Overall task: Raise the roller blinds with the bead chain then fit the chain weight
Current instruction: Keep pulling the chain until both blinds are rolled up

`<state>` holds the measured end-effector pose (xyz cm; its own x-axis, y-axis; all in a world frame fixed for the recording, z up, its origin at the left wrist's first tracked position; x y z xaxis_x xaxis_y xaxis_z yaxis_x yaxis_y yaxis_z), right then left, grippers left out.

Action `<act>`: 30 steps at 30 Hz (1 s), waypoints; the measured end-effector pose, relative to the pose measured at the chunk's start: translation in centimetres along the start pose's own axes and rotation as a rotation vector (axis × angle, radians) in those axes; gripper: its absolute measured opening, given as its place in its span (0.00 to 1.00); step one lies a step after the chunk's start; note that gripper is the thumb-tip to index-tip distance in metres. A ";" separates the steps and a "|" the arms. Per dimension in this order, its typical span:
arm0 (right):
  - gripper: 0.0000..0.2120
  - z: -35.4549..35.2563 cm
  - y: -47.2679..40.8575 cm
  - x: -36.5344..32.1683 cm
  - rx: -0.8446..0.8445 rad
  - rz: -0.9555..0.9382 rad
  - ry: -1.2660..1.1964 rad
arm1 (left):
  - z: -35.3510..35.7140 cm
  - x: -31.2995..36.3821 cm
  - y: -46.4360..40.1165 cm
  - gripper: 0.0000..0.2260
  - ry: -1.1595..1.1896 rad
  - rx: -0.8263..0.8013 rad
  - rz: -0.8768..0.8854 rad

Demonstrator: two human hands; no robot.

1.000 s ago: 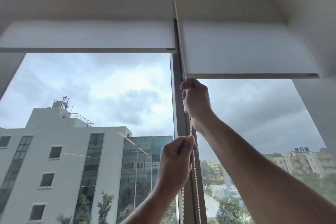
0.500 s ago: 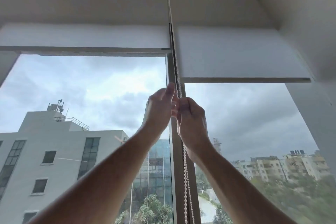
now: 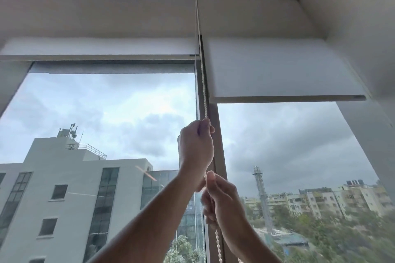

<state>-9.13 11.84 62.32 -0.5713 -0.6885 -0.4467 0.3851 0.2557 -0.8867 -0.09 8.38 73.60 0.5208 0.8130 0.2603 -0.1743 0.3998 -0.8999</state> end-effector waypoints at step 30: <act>0.19 0.1 -8.4 -5.3 0.293 -0.206 0.084 | -1.1 -8.9 9.2 0.17 0.311 -0.245 -0.177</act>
<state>-9.26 13.32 72.13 -0.7110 -0.6444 -0.2816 0.4406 -0.0961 -0.8925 -5.44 4.36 62.59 0.7585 0.5598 0.3336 0.1243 0.3782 -0.9173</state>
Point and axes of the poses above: each hand's wrist, its own y-axis away from the middle knuckle, its own z-axis out of the palm, x = y × z, the point moved 9 cm from there along -y, towards the middle knuckle, and after that the axes turned 9 degrees about x, right-handed, at the moved point
